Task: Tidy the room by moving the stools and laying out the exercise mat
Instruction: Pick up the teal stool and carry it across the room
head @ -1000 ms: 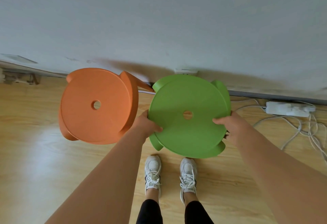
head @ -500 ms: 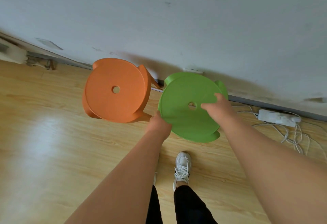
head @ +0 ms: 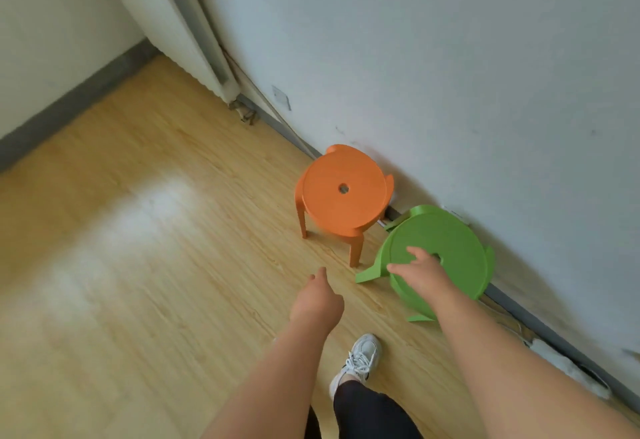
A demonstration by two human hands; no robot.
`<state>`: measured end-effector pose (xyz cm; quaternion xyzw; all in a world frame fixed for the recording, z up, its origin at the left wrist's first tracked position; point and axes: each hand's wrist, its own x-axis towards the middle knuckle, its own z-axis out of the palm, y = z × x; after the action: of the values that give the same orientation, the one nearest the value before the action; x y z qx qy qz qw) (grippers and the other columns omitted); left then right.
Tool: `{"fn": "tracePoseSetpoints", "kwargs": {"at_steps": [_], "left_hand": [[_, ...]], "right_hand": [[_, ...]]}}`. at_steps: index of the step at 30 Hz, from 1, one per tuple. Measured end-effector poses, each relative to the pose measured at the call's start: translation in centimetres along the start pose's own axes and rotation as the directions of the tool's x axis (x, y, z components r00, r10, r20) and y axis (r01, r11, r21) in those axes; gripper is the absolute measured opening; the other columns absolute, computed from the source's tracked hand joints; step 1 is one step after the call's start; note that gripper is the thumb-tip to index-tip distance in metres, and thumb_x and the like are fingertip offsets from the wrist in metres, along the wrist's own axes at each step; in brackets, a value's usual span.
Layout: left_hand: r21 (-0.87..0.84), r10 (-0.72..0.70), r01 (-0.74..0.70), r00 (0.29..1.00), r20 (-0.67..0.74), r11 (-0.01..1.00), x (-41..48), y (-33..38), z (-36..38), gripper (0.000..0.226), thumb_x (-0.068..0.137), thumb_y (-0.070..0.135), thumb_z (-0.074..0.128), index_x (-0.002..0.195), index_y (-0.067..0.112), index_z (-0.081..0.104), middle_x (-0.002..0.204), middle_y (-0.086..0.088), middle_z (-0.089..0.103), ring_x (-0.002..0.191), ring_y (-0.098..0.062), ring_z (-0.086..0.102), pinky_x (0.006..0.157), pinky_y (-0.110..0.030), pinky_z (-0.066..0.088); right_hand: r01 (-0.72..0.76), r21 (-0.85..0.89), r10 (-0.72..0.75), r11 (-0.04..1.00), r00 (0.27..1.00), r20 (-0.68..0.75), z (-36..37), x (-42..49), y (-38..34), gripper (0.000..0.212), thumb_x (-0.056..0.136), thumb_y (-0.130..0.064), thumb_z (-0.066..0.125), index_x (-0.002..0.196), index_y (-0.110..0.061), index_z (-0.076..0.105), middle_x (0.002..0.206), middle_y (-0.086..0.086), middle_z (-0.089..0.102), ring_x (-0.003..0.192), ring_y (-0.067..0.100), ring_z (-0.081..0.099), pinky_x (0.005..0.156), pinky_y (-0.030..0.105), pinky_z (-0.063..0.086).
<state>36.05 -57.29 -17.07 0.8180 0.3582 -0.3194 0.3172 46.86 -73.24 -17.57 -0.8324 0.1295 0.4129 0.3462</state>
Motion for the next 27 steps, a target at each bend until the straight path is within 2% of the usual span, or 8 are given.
{"fn": "tracePoseSetpoints", "kwargs": {"at_steps": [4, 7, 10, 13, 16, 21, 24, 27], "left_hand": [[-0.114, -0.056, 0.045, 0.994, -0.096, 0.992, -2.9, -4.6, -3.6, 0.067, 0.092, 0.019, 0.044, 0.152, 0.022, 0.015, 0.158, -0.004, 0.019, 0.12, -0.024, 0.053, 0.071, -0.028, 0.043], [-0.206, -0.08, 0.047, 0.985, -0.155, 0.977, -4.8, -8.3, -6.1, 0.064, 0.092, 0.018, 0.045, 0.151, 0.02, 0.018, 0.157, -0.002, 0.022, 0.116, -0.023, 0.056, 0.074, -0.027, 0.046], [-0.247, -0.102, 0.051, 0.975, -0.197, 0.968, -7.0, -12.2, -8.5, 0.063, 0.094, 0.02, 0.045, 0.151, 0.02, 0.019, 0.158, -0.003, 0.02, 0.125, -0.024, 0.05, 0.085, -0.028, 0.046], [-0.257, -0.133, 0.065, 0.958, -0.256, 0.964, -10.0, -19.0, -11.2, 0.061, 0.094, 0.02, 0.045, 0.151, 0.02, 0.02, 0.159, -0.004, 0.019, 0.13, -0.026, 0.046, 0.094, -0.032, 0.044], [-0.276, -0.211, 0.127, 0.929, -0.304, 0.953, -13.1, -26.8, -13.5, 0.059, 0.095, 0.019, 0.043, 0.15, 0.019, 0.021, 0.158, -0.002, 0.021, 0.133, -0.025, 0.043, 0.099, -0.035, 0.042], [-0.348, -0.359, 0.235, 0.863, -0.355, 0.908, -19.6, -40.3, -15.5, 0.055, 0.094, 0.02, 0.043, 0.147, 0.017, 0.028, 0.151, -0.002, 0.035, 0.132, -0.024, 0.042, 0.098, -0.036, 0.043], [-0.411, -0.437, 0.273, 0.813, -0.384, 0.87, -23.1, -46.7, -15.9, 0.051, 0.092, 0.016, 0.042, 0.143, 0.018, 0.035, 0.146, 0.0, 0.041, 0.126, -0.022, 0.048, 0.085, -0.031, 0.044], [-0.464, -0.523, 0.331, 0.762, -0.381, 0.822, -25.9, -52.2, -16.0, 0.046, 0.092, 0.016, 0.043, 0.138, 0.017, 0.04, 0.141, -0.001, 0.045, 0.122, -0.022, 0.05, 0.084, -0.033, 0.046]], "right_hand": [[0.095, -0.092, -0.091, 0.991, 0.995, 0.052, 3.8, -3.8, -3.6, 0.073, 0.081, -0.034, 0.07, 0.144, -0.024, 0.036, 0.146, 0.009, 0.043, 0.128, 0.028, 0.046, 0.092, 0.034, 0.038], [0.156, -0.151, -0.144, 0.976, 0.986, 0.086, 7.2, -6.8, -6.0, 0.072, 0.08, -0.033, 0.07, 0.144, -0.023, 0.037, 0.138, 0.007, 0.05, 0.119, 0.025, 0.052, 0.084, 0.031, 0.039], [0.203, -0.239, -0.18, 0.95, 0.977, 0.114, 10.7, -9.7, -7.9, 0.072, 0.08, -0.035, 0.069, 0.144, -0.023, 0.038, 0.114, 0.002, 0.056, 0.099, 0.02, 0.057, 0.079, 0.032, 0.047], [0.277, -0.337, -0.232, 0.9, 0.958, 0.169, 16.3, -14.0, -10.2, 0.071, 0.081, -0.036, 0.068, 0.144, -0.023, 0.037, 0.137, 0.007, 0.05, 0.119, 0.026, 0.052, 0.094, 0.036, 0.046], [0.361, -0.377, -0.283, 0.853, 0.927, 0.247, 22.9, -18.6, -11.8, 0.068, 0.082, -0.029, 0.068, 0.143, -0.021, 0.039, 0.142, 0.008, 0.046, 0.125, 0.026, 0.048, 0.091, 0.032, 0.04], [0.516, -0.441, -0.342, 0.735, 0.843, 0.416, 36.2, -27.5, -12.8, 0.067, 0.083, -0.025, 0.065, 0.144, -0.023, 0.037, 0.143, 0.007, 0.045, 0.119, 0.023, 0.051, 0.089, 0.033, 0.041], [0.608, -0.463, -0.369, 0.645, 0.779, 0.508, 43.0, -31.9, -13.1, 0.069, 0.082, -0.024, 0.063, 0.145, -0.023, 0.035, 0.143, 0.005, 0.044, 0.091, 0.016, 0.053, 0.074, 0.028, 0.041], [0.674, -0.465, -0.379, 0.574, 0.722, 0.579, 48.4, -35.0, -13.6, 0.073, 0.083, -0.025, 0.062, 0.148, -0.024, 0.029, 0.144, 0.004, 0.044, 0.091, 0.013, 0.058, 0.065, 0.026, 0.041]]}}
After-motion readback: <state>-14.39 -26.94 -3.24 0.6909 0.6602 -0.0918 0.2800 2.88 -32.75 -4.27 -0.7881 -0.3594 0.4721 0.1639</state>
